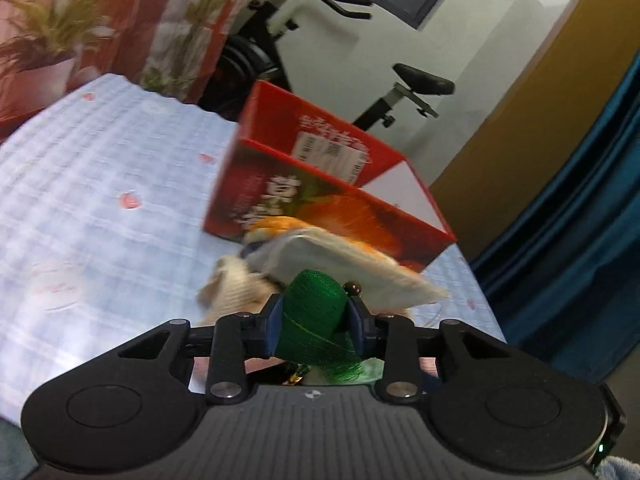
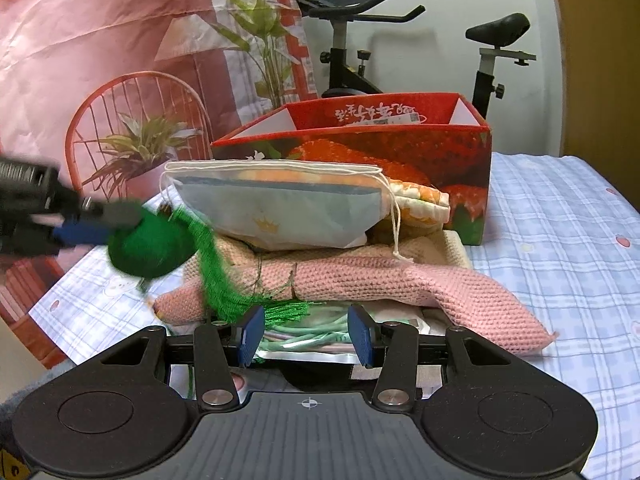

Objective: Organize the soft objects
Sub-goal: 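Grasp the green knitted pouch with the left tool, then carry the green pouch into the red box and open the left tool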

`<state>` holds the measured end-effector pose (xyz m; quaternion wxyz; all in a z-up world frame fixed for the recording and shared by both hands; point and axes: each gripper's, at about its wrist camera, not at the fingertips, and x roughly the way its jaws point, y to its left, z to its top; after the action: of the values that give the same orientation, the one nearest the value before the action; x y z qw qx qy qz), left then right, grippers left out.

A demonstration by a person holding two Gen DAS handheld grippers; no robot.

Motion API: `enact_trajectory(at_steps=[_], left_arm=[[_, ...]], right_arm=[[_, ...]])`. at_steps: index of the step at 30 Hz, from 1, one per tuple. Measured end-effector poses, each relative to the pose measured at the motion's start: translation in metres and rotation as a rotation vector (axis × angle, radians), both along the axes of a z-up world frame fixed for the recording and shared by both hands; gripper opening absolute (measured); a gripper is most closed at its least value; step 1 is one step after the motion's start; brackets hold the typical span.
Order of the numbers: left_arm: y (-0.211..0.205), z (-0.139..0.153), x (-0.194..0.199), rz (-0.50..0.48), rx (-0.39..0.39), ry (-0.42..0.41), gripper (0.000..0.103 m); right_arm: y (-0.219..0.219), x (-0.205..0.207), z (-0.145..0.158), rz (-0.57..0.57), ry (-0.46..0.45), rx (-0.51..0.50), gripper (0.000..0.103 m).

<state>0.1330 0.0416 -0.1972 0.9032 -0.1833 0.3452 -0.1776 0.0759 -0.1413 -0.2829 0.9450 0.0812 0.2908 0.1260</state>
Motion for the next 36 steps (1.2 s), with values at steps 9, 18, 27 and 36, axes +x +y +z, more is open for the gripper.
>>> enact_trajectory(at_steps=[9,18,27,36], left_arm=[[-0.042,-0.041,0.016,-0.058,0.004,0.081,0.037],[-0.048,-0.051,0.014,-0.109,-0.04,0.088,0.038],[-0.043,-0.055,0.0,-0.102,-0.059,0.077,0.038],[-0.042,-0.057,-0.005,-0.09,-0.063,0.06,0.039]], right_arm=[[-0.002,-0.001,-0.002,0.002,-0.001,-0.004,0.043],[0.003,0.002,-0.009,0.028,0.012,-0.014,0.043],[0.008,0.003,-0.01,0.048,0.01,-0.04,0.043],[0.017,-0.003,-0.006,0.091,-0.055,-0.09,0.053]])
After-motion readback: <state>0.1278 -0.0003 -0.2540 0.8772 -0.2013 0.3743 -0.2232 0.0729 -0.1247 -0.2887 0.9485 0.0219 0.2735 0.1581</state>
